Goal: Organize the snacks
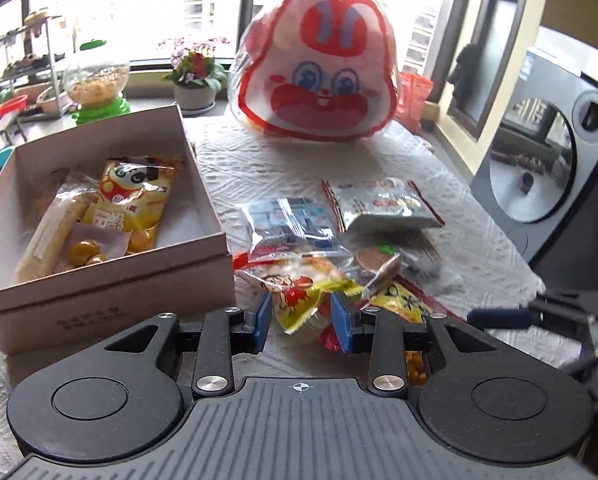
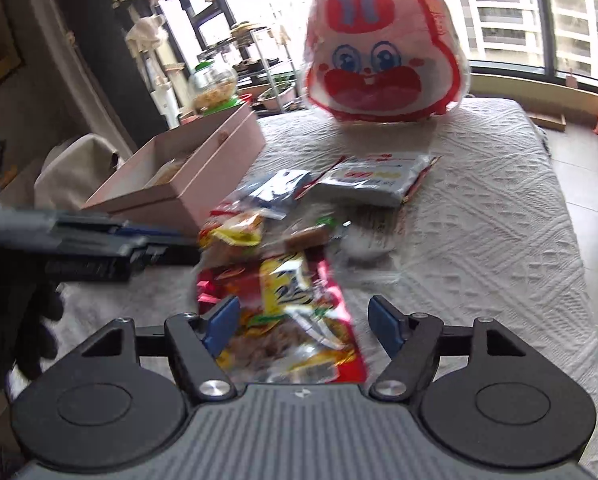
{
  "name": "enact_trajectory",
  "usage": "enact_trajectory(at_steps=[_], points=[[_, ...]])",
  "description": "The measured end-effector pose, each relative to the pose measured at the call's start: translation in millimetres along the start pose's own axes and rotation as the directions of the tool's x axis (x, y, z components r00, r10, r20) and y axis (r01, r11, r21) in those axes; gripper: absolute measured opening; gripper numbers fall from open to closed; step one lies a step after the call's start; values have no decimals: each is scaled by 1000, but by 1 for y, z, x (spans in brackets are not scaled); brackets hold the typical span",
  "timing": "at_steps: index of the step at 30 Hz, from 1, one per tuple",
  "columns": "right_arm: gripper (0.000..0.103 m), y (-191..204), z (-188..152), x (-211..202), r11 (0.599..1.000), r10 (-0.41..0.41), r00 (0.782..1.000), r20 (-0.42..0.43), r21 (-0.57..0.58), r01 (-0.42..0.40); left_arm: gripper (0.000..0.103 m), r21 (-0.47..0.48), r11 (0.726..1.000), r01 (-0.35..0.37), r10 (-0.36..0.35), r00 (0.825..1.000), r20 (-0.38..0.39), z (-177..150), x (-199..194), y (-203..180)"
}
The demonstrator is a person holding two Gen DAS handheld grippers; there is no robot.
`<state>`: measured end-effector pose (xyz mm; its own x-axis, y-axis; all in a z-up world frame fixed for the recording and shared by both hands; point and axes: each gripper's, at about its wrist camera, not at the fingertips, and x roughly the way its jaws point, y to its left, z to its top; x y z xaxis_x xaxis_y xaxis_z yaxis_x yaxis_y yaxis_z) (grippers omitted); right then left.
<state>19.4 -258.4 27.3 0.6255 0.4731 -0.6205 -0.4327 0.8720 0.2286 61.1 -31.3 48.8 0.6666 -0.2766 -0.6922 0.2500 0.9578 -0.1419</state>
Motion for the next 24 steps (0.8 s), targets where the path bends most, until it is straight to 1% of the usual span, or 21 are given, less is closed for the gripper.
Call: enact_trajectory(at_steps=[2, 4, 6, 8, 10, 11, 13, 14, 17, 18, 20, 21, 22, 23, 24], points=[[74, 17, -9, -2, 997, -24, 1000, -2, -68, 23, 37, -44, 999, 21, -20, 1000, 15, 4, 7, 7], [75, 33, -12, 1, 988, -69, 998, 5, -138, 69, 38, -64, 996, 57, -56, 998, 16, 5, 13, 9], [78, 45, -11, 8, 978, -97, 995, 15, -185, 98, 38, -44, 995, 92, -92, 996, 11, 4, 19, 6], [79, 49, -7, 17, 973, -104, 995, 11, -204, 104, 39, -1, 992, 123, -123, 992, 7, 2, 20, 0], [80, 47, -3, 25, 971, -112, 994, -16, -217, 106, 38, 32, 981, 191, -191, 981, -21, 0, 16, -5], [80, 44, -1, 25, 970, -117, 993, -28, -216, 108, 38, 35, 971, 236, -235, 972, -27, 0, 12, -7], [80, 34, 1, 18, 969, -155, 988, -26, -198, 147, 38, 74, 947, 313, -313, 950, -13, 2, 4, -13], [80, 29, 1, 13, 967, -174, 985, -18, -190, 168, 38, 105, 939, 327, -328, 945, -9, 5, 3, -18], [80, 13, 4, -6, 966, -203, 979, 13, -159, 203, 38, 164, 932, 324, -326, 945, -14, 18, 20, -31], [80, 5, 7, -10, 963, -231, 973, 28, -139, 233, 38, 172, 933, 316, -318, 948, -19, 24, 31, -35], [80, -5, 9, -13, 950, -290, 955, 53, -100, 294, 38, 186, 942, 280, -275, 960, -52, 32, 52, -40], [80, -12, 9, -13, 942, -327, 943, 63, -65, 330, 38, 202, 947, 252, -243, 968, -66, 35, 62, -41], [80, -18, 7, -12, 937, -345, 937, 63, -35, 347, 37, 222, 951, 214, -203, 976, -75, 38, 71, -40], [80, -23, 5, -11, 937, -348, 936, 55, -11, 350, 37, 227, 953, 202, -187, 979, -85, 40, 78, -38], [80, -30, 2, -9, 940, -340, 939, 43, 15, 340, 44, 217, 954, 206, -189, 977, -98, 42, 84, -35]])
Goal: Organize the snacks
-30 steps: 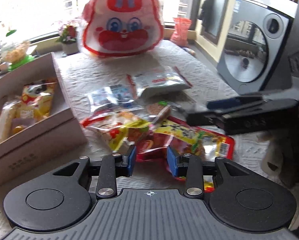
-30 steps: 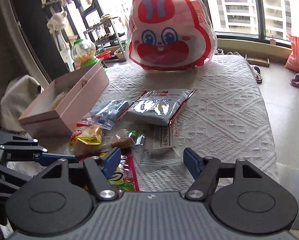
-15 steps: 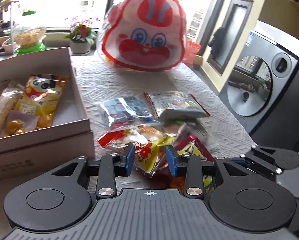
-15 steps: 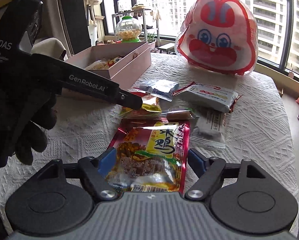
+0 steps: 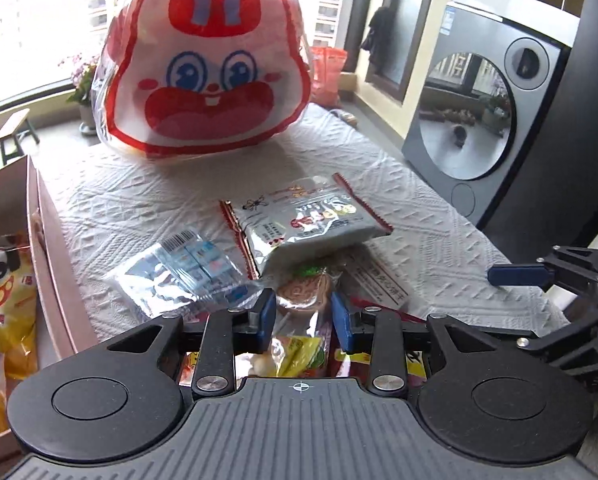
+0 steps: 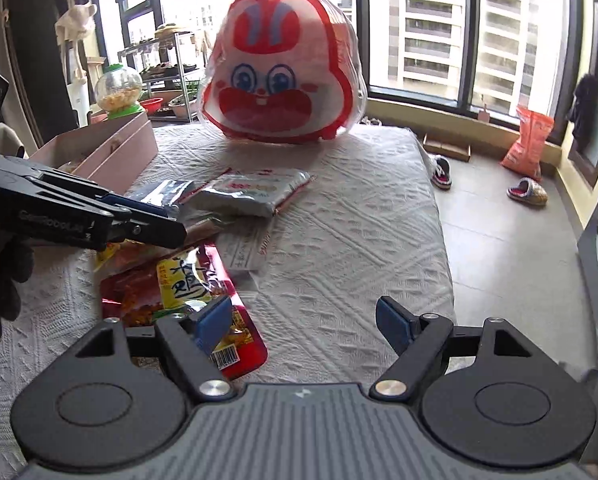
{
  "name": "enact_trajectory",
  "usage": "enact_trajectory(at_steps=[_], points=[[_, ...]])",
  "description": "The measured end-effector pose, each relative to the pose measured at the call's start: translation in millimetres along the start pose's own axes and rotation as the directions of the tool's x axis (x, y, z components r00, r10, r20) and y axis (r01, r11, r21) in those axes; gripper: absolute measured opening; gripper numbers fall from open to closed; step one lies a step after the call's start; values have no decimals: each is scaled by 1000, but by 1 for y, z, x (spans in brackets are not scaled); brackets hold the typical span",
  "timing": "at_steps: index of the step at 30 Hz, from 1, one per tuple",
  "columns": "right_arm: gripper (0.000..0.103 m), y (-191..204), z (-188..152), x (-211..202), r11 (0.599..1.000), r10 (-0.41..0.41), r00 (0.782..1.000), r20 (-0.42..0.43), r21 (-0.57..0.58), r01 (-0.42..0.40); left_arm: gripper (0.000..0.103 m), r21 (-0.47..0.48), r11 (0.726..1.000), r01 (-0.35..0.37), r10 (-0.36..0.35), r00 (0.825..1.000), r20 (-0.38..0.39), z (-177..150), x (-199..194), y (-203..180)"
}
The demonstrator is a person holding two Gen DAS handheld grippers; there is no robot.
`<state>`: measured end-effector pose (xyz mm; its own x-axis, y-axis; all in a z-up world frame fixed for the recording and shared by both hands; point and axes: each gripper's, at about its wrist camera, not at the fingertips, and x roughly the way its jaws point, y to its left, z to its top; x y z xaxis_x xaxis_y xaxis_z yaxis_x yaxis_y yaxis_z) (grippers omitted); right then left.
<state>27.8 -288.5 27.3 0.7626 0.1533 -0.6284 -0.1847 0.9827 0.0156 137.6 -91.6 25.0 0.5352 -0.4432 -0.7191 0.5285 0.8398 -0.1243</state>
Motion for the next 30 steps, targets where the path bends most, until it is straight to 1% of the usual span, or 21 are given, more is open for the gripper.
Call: enact_trajectory(at_steps=[1, 2, 3, 4, 6, 9, 11, 12, 14, 16, 18, 19, 21, 22, 23, 25, 26, 27, 28, 30], points=[[80, -3, -4, 2, 1000, 11, 1000, -10, 20, -11, 50, -13, 1000, 12, -12, 1000, -9, 1, 4, 4], [80, -5, -7, 2, 999, 16, 1000, 2, 29, -16, 51, -33, 999, 29, -30, 999, -23, 2, 8, 8], [81, -6, -9, 0, 999, 19, 1000, 19, 35, -19, 53, -54, 997, 51, -52, 998, -18, 2, 11, 12], [81, -7, -10, 0, 999, 20, 1000, 22, 38, -21, 52, -76, 995, 72, -72, 997, -5, 2, 13, 17], [84, -8, -10, 3, 999, 21, 999, 24, 41, -22, 51, -100, 992, 76, -76, 997, 2, 2, 13, 18], [87, -3, -11, 5, 1000, 10, 1000, 22, 20, -11, 44, -119, 990, 80, -80, 997, -2, 1, 4, 15], [88, -1, -10, 7, 1000, 10, 1000, 20, 9, -10, 42, -125, 987, 104, -99, 994, 47, -3, -12, 14], [88, -1, -10, 6, 1000, 8, 1000, 19, 6, -8, 41, -120, 987, 106, -97, 992, 74, -6, -22, 12], [89, 0, -10, 6, 1000, 5, 1000, 18, 3, -5, 41, -110, 989, 96, -81, 988, 130, -13, -52, 7], [89, 1, -10, 7, 1000, 6, 1000, 19, 6, -6, 41, -127, 986, 110, -88, 982, 164, -23, -80, 5], [89, 0, -10, 6, 1000, 7, 1000, 18, 10, -8, 41, -149, 980, 129, -102, 978, 181, -36, -102, 3], [89, 1, -11, 6, 1000, 7, 1000, 15, 13, -7, 41, -159, 976, 152, -121, 975, 186, -44, -109, 3], [93, 1, -10, 6, 1000, 12, 1000, 6, 21, -12, 41, -175, 964, 198, -168, 970, 173, -61, -116, 1], [94, 1, -9, 6, 1000, 12, 1000, -2, 25, -12, 41, -180, 964, 197, -169, 972, 161, -71, -118, 0], [95, 3, -9, 6, 1000, 10, 1000, -13, 25, -10, 41, -183, 967, 175, -149, 978, 149, -79, -119, 0], [95, 8, -5, 7, 1000, -5, 999, -48, 5, 5, 41, -212, 971, 113, -86, 988, 131, -95, -122, 7], [94, 11, -2, 7, 1000, -8, 997, -71, -4, 8, 41, -240, 967, 91, -61, 989, 132, -101, -125, 13], [91, 14, 3, 6, 1000, 8, 995, -100, -14, -9, 41, -272, 959, 79, -42, 990, 137, -106, -129, 21], [89, 18, 7, 3, 1000, 24, 994, -106, -12, -25, 41, -300, 951, 69, -26, 989, 144, -110, -134, 28], [89, 30, 15, -7, 999, 27, 998, -61, -22, -28, 41, -342, 939, 27, 29, 987, 159, -115, -142, 40]])
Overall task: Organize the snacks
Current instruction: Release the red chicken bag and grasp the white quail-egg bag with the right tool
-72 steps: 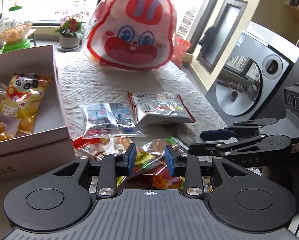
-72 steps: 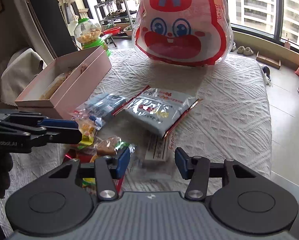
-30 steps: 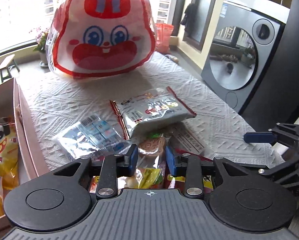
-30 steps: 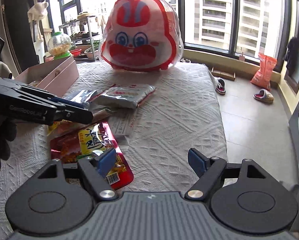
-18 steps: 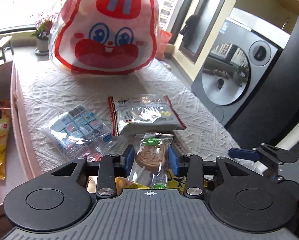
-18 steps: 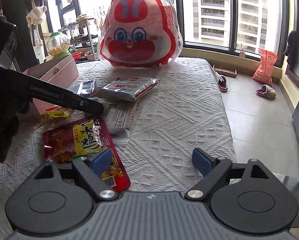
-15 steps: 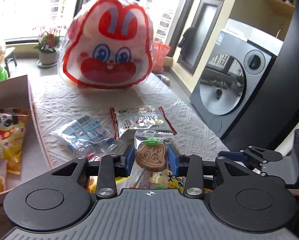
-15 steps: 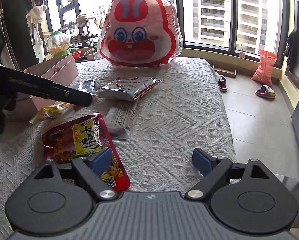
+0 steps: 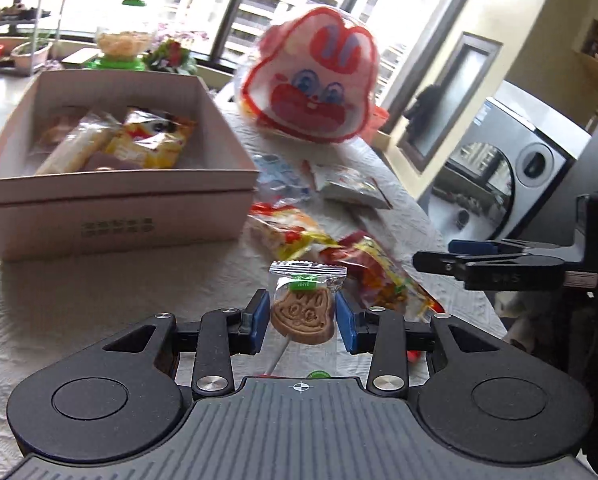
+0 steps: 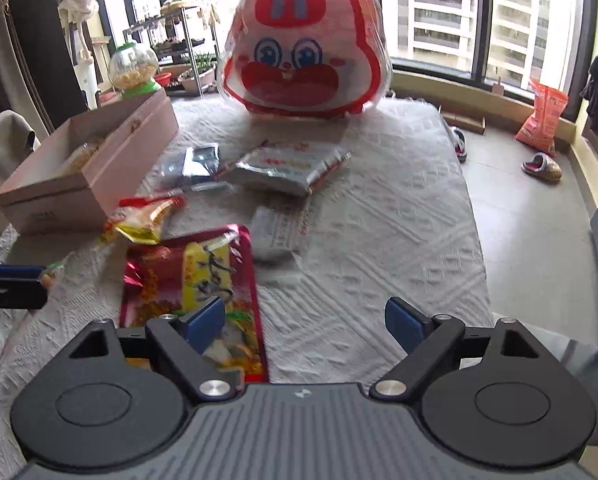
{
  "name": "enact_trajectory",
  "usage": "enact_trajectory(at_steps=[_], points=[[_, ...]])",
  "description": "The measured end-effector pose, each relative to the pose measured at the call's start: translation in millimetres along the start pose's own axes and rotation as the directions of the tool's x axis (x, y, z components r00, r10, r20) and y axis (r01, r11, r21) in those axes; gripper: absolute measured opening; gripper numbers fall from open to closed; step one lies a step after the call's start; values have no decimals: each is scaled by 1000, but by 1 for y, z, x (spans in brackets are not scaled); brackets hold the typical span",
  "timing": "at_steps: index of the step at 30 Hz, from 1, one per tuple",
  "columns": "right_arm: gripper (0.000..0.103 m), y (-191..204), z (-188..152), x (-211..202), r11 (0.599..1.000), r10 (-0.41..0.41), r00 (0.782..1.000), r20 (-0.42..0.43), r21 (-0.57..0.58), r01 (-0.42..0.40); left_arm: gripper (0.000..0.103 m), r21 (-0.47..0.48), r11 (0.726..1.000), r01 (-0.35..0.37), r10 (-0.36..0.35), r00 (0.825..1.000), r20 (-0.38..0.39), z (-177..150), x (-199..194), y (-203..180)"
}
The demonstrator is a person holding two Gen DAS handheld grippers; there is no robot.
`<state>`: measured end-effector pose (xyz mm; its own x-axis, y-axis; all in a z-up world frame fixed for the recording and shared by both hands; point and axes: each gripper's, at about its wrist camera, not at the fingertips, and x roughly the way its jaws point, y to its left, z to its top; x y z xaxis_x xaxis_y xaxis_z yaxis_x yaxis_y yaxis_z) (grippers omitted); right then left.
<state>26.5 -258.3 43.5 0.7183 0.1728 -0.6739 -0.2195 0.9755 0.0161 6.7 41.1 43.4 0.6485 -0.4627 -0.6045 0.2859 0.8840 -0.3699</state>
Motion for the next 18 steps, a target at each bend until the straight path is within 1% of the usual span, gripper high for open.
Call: enact_trajectory(at_steps=[2, 4, 5, 7, 8, 10, 11, 12, 13, 14, 15, 18], points=[[89, 18, 11, -6, 999, 18, 999, 34, -35, -17, 41, -7, 998, -65, 65, 997, 28, -1, -7, 9], [89, 41, 26, -1, 995, 86, 996, 31, -62, -84, 41, -23, 993, -114, 115, 993, 40, -2, -9, 17], [89, 50, 32, 5, 992, 115, 993, 18, -62, -114, 41, -39, 992, -118, 119, 992, 36, -2, -9, 21], [89, 73, 43, 23, 983, 168, 986, -15, -66, -169, 41, -68, 993, -95, 97, 995, 25, -6, -9, 27], [89, 84, 47, 32, 979, 182, 983, -27, -85, -183, 41, -70, 994, -84, 86, 996, 20, -8, -8, 27], [89, 107, 54, 52, 975, 172, 984, -49, -132, -177, 41, -59, 996, -72, 72, 997, 3, -11, -5, 25], [87, 113, 56, 60, 974, 168, 984, -61, -143, -175, 41, -52, 996, -68, 67, 998, -7, -13, -2, 23], [76, 121, 59, 71, 971, 170, 982, -85, -154, -182, 41, -46, 997, -66, 65, 998, -17, -15, 0, 22], [69, 125, 60, 78, 968, 177, 977, -115, -158, -194, 42, -42, 997, -67, 66, 998, -25, -17, 2, 21], [62, 128, 60, 83, 969, 166, 976, -140, -161, -187, 42, -39, 997, -69, 68, 997, -31, -19, 4, 20], [61, 130, 60, 83, 970, 153, 976, -152, -166, -178, 42, -38, 997, -68, 66, 997, -32, -21, 5, 19], [58, 123, 51, 66, 965, 163, 977, -138, -186, -187, 42, -42, 997, -66, 65, 998, -24, -22, 9, 17]])
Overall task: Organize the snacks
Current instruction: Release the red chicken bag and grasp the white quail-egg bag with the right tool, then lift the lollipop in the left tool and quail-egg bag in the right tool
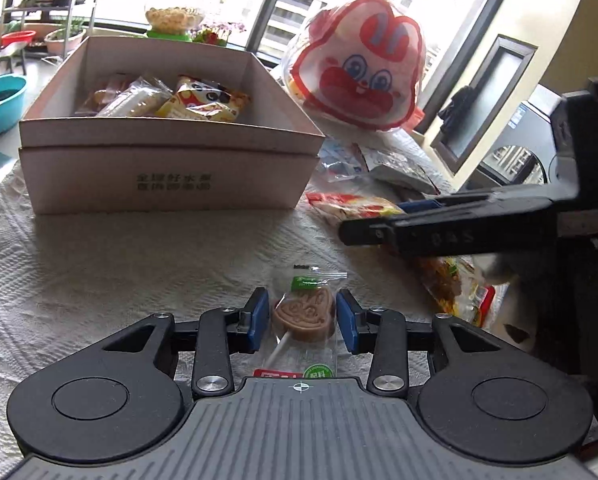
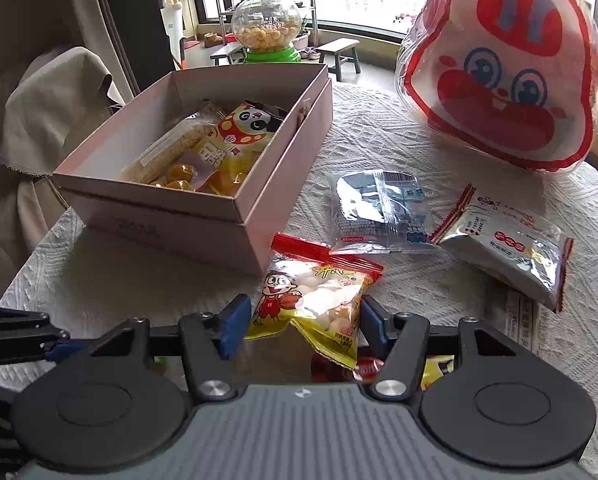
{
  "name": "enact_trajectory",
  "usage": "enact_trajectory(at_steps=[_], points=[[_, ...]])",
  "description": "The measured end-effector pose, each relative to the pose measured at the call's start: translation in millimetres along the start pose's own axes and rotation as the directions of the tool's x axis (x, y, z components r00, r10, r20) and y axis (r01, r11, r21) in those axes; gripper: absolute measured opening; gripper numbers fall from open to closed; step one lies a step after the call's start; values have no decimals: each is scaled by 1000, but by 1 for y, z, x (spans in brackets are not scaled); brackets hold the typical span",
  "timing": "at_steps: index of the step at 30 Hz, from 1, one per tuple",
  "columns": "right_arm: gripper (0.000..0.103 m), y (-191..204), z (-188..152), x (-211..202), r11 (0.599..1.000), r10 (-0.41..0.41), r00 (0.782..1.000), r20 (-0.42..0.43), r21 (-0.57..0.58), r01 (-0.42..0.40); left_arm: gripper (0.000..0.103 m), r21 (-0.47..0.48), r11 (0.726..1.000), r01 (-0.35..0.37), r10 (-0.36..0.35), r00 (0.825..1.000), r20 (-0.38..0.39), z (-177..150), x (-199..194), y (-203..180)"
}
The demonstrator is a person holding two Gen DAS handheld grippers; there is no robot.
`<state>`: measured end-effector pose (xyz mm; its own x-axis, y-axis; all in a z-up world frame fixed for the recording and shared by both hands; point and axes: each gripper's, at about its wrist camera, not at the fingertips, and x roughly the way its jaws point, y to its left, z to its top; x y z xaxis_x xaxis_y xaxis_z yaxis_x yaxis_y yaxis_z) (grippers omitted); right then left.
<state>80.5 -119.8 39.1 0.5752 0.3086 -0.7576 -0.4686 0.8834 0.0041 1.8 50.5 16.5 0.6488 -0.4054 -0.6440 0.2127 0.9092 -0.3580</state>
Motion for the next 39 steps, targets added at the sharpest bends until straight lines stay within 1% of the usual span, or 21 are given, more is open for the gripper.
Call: enact_trajectory(at_steps=[2, 5, 7, 8, 10, 12, 14, 15, 18, 20, 21, 23, 25, 26, 28, 30, 33, 35, 36, 38, 39], points=[[57, -3, -12, -14, 1000, -19, 1000, 8, -17, 19, 42, -4, 1000, -9, 9, 1000, 0, 1, 3, -4], [56, -11, -35, -38, 996, -78, 997, 17, -36, 79, 43, 8, 999, -39, 39, 999, -8, 3, 9, -14], [55, -17, -50, -54, 994, -104, 994, 18, -32, 104, 44, 10, 999, -37, 37, 999, -17, 5, 13, -20], [56, -20, -57, -61, 996, -86, 996, 17, -23, 86, 45, 7, 999, -32, 32, 999, -21, 5, 15, -22], [59, -25, -73, -75, 1000, 24, 1000, 1, -1, -24, 45, 10, 999, -39, 39, 999, -24, 5, 17, -25], [67, -26, -86, -82, 991, 131, 991, -26, 23, -130, 45, 14, 999, -50, 50, 998, -25, 5, 18, -27], [67, -24, -97, -84, 980, 194, 980, -50, 41, -192, 45, 9, 999, -51, 51, 998, -26, 5, 18, -27], [67, -22, -102, -84, 978, 207, 977, -53, 35, -205, 45, 4, 999, -49, 49, 998, -26, 5, 18, -26], [67, -17, -106, -82, 988, 156, 987, -41, -7, -157, 45, -5, 999, -45, 45, 999, -28, 6, 17, -26], [68, -21, -102, -80, 993, 116, 993, -28, 1, -116, 45, -22, 1000, -13, 12, 999, -32, 8, 17, -26], [75, -24, -99, -77, 997, 75, 997, -16, 3, -75, 40, -30, 1000, 8, -9, 999, -33, 8, 18, -26], [78, -32, -95, -75, 1000, -8, 1000, 15, 7, 8, 39, -20, 1000, 25, -25, 999, -39, 8, 19, -28], [78, -42, -93, -73, 997, -65, 997, 34, 39, 64, 39, 20, 1000, 5, -4, 999, -48, 7, 20, -33], [78, -45, -93, -73, 996, -72, 997, 35, 57, 70, 39, 37, 999, -2, 4, 999, -53, 6, 21, -34], [79, -50, -95, -72, 994, -59, 998, 30, 90, 56, 39, 74, 997, -4, 9, 998, -58, 3, 19, -38], [80, -48, -100, -72, 994, -59, 998, 27, 96, 56, 39, 131, 991, -9, 17, 998, -57, 0, 14, -44], [82, -42, -106, -72, 993, -85, 995, 44, 87, 81, 40, 247, 968, -37, 59, 995, -79, -5, 13, -58], [85, -38, -109, -70, 992, -103, 993, 58, 83, 98, 45, 308, 950, -45, 75, 993, -87, -11, 16, -67], [87, -35, -110, -69, 991, -111, 992, 66, 82, 105, 49, 330, 943, -46, 80, 993, -88, -12, 19, -70], [89, -30, -113, -67, 989, -133, 988, 73, 69, 128, 50, 352, 934, -64, 98, 992, -80, -12, 22, -75], [91, -26, -114, -67, 988, -145, 987, 74, 59, 140, 49, 342, 937, -66, 98, 992, -77, -11, 24, -74]])
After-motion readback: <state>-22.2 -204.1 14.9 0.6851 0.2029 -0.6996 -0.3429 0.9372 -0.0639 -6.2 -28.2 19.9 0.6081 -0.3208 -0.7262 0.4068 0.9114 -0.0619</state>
